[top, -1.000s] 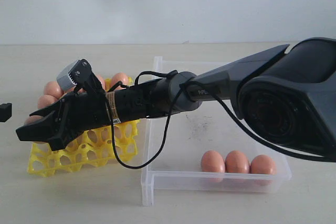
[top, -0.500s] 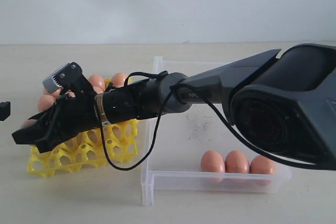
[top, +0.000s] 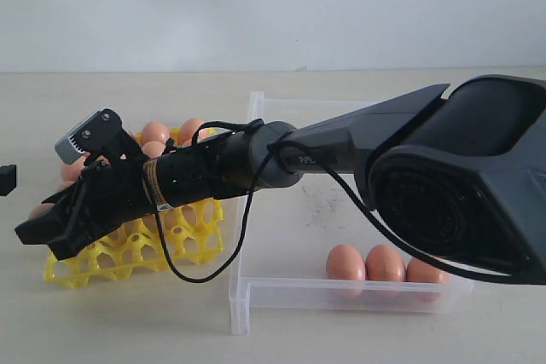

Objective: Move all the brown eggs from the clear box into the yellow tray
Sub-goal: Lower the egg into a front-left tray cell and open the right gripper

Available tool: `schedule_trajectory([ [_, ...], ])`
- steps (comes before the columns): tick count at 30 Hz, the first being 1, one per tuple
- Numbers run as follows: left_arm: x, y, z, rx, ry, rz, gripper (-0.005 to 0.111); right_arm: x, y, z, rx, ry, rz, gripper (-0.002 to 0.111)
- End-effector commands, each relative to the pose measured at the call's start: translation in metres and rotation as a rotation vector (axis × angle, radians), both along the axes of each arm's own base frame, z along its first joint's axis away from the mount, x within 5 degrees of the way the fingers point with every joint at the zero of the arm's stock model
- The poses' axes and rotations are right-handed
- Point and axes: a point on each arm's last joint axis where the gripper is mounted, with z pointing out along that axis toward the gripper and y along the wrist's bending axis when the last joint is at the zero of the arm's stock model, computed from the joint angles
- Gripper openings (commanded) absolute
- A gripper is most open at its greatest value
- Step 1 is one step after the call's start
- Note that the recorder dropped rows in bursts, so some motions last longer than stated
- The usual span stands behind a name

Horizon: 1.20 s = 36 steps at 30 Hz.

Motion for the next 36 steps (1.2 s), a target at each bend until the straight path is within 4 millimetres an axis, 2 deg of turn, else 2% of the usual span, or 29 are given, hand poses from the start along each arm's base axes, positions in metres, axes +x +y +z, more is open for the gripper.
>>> schedule_trajectory([
  [1,-0.0013,0.0014,0.0007,-0.010,-0.011,0.013,0.004,-0.0002,0.0014,0.0026,0.001,0.003,-0.002,0.000],
  [19,-0.0013,0.0014,0.0007,-0.010,-0.011,0.013,0.004,-0.0016,0.0006,0.0004,-0.026,0.017,0.009,0.001],
  [22,-0.0013,0.0014,0.0007,-0.010,-0.011,0.013,0.004,-0.0015,0.0005,0.0001,-0.029,0.025,0.006,0.011],
  [28,-0.0013,0.0014,0.0007,-0.010,-0.011,0.013,0.004,0.0006,0.0002,-0.0014,-0.051,0.072,-0.033,0.050],
  [30,-0.0013,0.0014,0.0007,-0.010,-0.011,0.013,0.004,0.0008,0.0001,-0.0017,-0.054,0.080,-0.038,0.055],
  [36,-0.0013,0.0014,0.0007,-0.010,-0.011,0.013,0.004,0.0003,0.0002,-0.0014,-0.051,0.082,-0.033,0.055],
])
